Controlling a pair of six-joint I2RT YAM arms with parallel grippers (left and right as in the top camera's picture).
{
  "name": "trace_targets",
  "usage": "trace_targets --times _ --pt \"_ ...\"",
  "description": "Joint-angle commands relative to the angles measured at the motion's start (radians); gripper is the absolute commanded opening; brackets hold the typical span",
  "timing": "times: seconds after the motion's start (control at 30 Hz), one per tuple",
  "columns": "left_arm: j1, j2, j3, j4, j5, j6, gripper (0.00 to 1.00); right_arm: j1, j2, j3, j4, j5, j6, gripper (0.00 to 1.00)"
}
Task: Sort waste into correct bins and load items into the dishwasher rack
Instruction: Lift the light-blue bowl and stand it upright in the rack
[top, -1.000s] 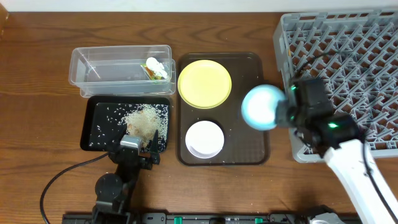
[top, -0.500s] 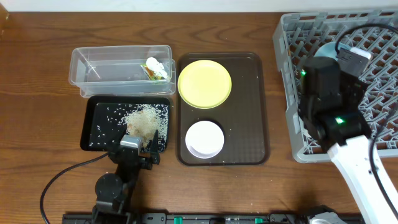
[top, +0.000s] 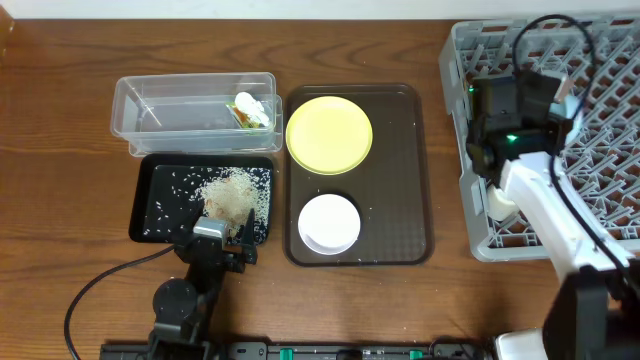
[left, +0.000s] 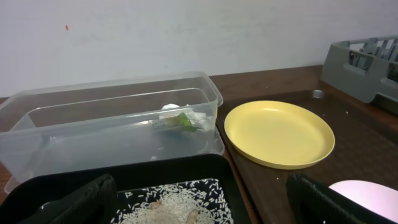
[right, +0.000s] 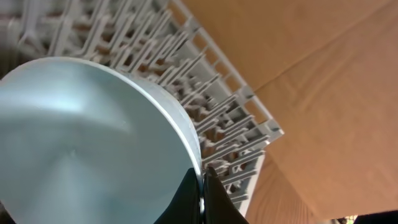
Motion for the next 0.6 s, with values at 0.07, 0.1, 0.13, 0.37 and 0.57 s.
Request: trace_targets --times 0.07,0.1,0.13,0.37,0.57 --pt "0.005 -0.007 -0.028 -0.015 0.003 0.005 0.9 0.005 0.071 0.011 0.005 -0.037 -0.007 0.01" --pt "0.005 -0.007 -0.028 -0.015 0.003 0.005 0.9 0.011 0.084 0.011 0.005 -0.037 -0.008 0.01" --pt "0.005 -0.007 -0.028 -0.015 0.003 0.005 0.9 0.017 0.093 0.011 0.005 -0.037 -0.008 0.01" --pt "0.005 -0.007 -0.028 -0.015 0.003 0.005 0.9 0.101 0.113 0.011 -0.019 -0.037 -0.078 0.01" --pt "0.005 -0.007 -0.028 -0.015 0.003 0.005 0.9 0.155 0.111 0.011 -0.106 -0.039 -0.015 0.08"
